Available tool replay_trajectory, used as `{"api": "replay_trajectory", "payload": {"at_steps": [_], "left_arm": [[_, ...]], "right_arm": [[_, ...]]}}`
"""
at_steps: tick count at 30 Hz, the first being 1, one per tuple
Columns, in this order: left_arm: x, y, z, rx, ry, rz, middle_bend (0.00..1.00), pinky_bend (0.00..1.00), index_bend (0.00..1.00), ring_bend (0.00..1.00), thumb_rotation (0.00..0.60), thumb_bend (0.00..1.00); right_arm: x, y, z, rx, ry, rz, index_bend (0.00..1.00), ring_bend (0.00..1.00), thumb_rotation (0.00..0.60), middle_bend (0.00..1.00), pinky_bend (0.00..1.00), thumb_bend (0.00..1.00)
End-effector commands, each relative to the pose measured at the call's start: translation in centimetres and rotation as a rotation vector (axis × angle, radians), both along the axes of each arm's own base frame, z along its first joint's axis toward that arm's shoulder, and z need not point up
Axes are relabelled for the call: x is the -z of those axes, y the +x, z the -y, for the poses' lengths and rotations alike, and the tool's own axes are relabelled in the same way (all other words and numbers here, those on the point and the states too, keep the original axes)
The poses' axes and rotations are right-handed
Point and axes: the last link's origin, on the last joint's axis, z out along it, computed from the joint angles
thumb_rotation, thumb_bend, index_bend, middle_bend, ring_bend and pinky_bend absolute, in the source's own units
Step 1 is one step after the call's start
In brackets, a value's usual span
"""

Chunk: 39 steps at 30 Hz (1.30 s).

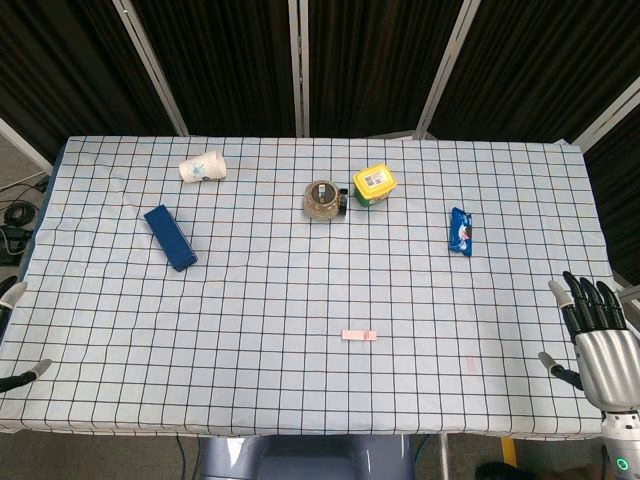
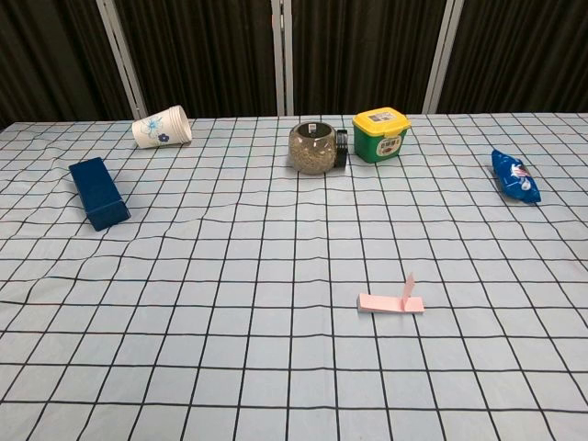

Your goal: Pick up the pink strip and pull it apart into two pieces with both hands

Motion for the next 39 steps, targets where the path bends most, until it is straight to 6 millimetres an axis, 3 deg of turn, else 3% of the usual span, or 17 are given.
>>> {"api": "replay_trajectory", "payload": {"at_steps": [1,8,12,15,18,29,39], "left_arm": [[0.0,0.0,0.0,0.000,0.000,-0.001,0.00,0.00,0.00,0.00,0.600,0.00],[0.2,0.0,0.0,-0.003,-0.005,-0.005,0.00,0.00,0.00,0.00,0.600,0.00],[0.4,-0.2,-0.4,-0.012,-0.003,-0.012,0.00,0.00,0.00,0.00,0.600,0.00],[0.5,-0.7,-1.0,-0.038,-0.002,-0.021,0.00,0.00,0.00,0.00,0.600,0.00],[0.7,-0.9,-1.3,-0.055,0.000,-0.027,0.00,0.00,0.00,0.00,0.600,0.00],[1.4,-1.5,-2.1,-0.094,-0.013,-0.056,0.00,0.00,0.00,0.00,0.600,0.00],[1.7,-1.8,-2.4,-0.111,-0.018,-0.065,0.00,0.00,0.00,0.00,0.600,0.00]], "right_arm": [[0.1,0.0,0.0,0.001,0.006,0.001,0.05,0.00,0.600,0.00,0.00,0.00],[2.4,-0.2,1.2,-0.030,0.134,0.003,0.10,0.00,0.600,0.00,0.00,0.00],[5.1,0.9,4.0,-0.179,0.294,0.005,0.27,0.00,0.600,0.00,0.00,0.00],[8.1,2.3,7.2,-0.336,0.418,0.006,0.41,0.00,0.600,0.06,0.00,0.01],[9.8,2.6,8.5,-0.418,0.457,-0.016,0.47,0.00,0.600,0.14,0.00,0.06],[15.3,4.8,11.4,-0.626,0.537,-0.094,0.51,0.00,0.600,0.18,0.00,0.18],[18.3,6.7,12.2,-0.724,0.600,-0.174,0.51,0.00,0.600,0.18,0.00,0.21]]}}
